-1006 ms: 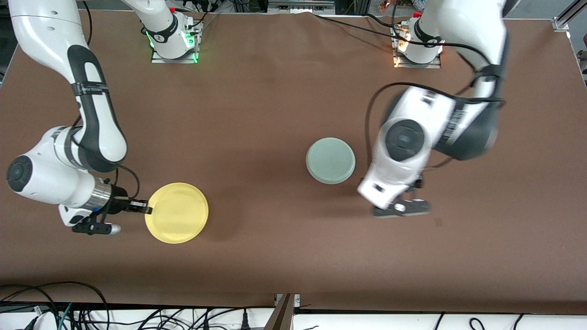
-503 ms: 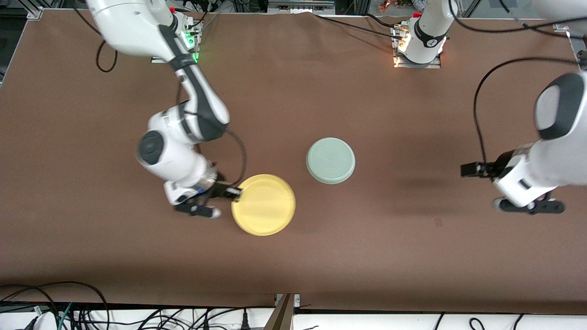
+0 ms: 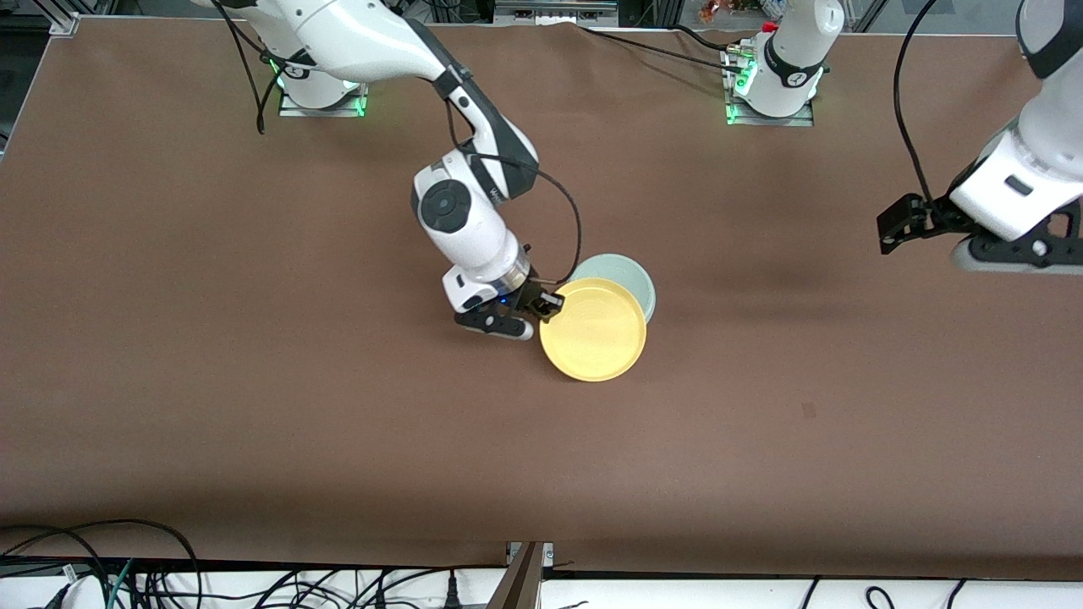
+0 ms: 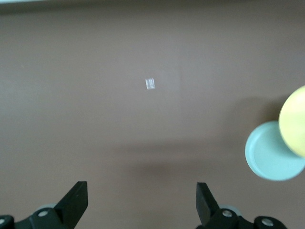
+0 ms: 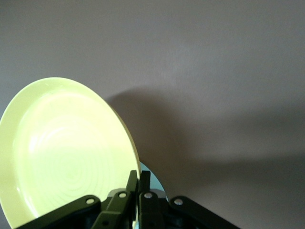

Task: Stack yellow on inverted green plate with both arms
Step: 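Carry the yellow plate with the right gripper while the left gripper retracts, then lower the yellow plate onto the inverted green plate with the right gripper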

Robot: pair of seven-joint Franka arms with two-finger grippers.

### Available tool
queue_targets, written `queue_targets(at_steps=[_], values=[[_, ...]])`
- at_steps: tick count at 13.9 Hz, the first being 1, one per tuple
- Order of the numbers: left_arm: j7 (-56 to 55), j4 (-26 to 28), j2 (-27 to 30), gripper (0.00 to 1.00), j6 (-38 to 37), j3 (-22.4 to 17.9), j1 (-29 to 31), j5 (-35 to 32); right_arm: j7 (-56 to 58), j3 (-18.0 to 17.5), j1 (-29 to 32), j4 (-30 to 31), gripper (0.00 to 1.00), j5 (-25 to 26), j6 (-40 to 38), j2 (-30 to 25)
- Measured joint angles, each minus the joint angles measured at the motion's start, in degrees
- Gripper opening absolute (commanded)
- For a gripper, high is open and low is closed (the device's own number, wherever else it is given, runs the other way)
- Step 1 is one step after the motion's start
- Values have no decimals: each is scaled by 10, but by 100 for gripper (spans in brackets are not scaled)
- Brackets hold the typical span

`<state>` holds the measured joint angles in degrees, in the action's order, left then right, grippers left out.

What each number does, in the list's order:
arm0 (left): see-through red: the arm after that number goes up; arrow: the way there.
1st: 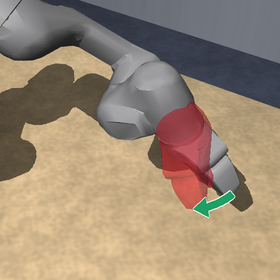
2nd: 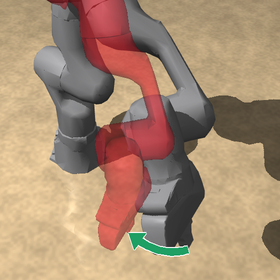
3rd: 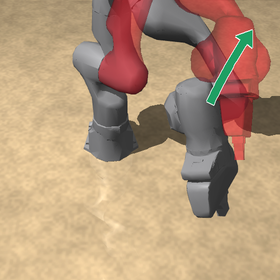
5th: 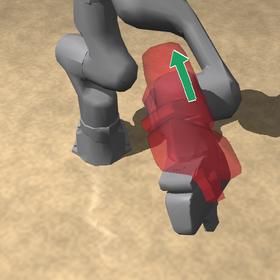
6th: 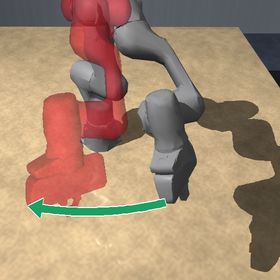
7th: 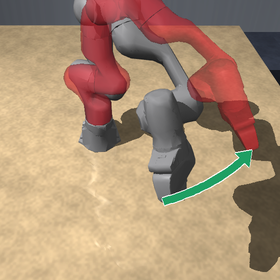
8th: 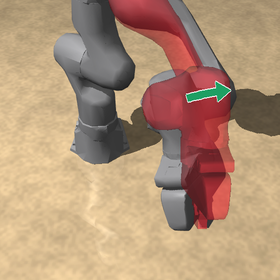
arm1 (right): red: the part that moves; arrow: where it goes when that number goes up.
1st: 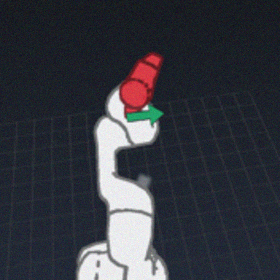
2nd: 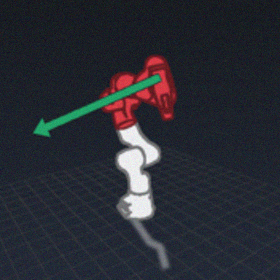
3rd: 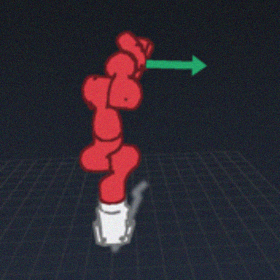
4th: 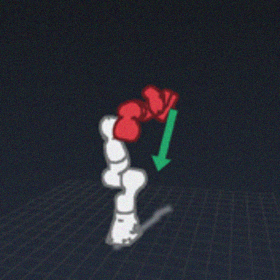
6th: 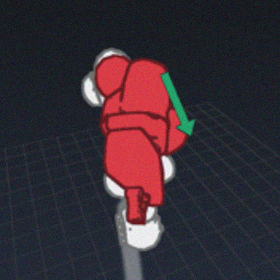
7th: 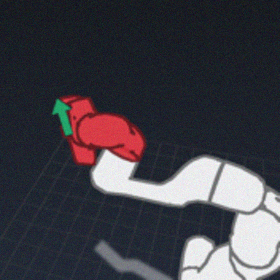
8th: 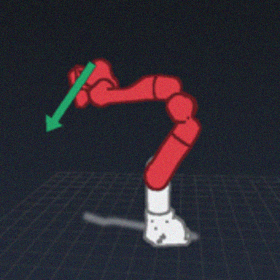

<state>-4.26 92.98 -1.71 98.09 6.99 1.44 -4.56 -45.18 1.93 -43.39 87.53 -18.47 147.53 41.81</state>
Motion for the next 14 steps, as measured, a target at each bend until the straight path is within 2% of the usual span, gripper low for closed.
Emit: queue_targets(at_steps=[2, 6, 14], values=[[2, 33, 23, 100, 6, -11, 1, 0, -21, 0, -26, 19, 0, 0, 28, 8], [2, 34, 25, 100, -23, -17, 5, 0, -53, 1, -68, 26, 0, 0, 32, 10], [5, 29, 25, 100, -49, -16, 12, 0, -57, 6, -82, 61, 0, 0, 54, 10]])
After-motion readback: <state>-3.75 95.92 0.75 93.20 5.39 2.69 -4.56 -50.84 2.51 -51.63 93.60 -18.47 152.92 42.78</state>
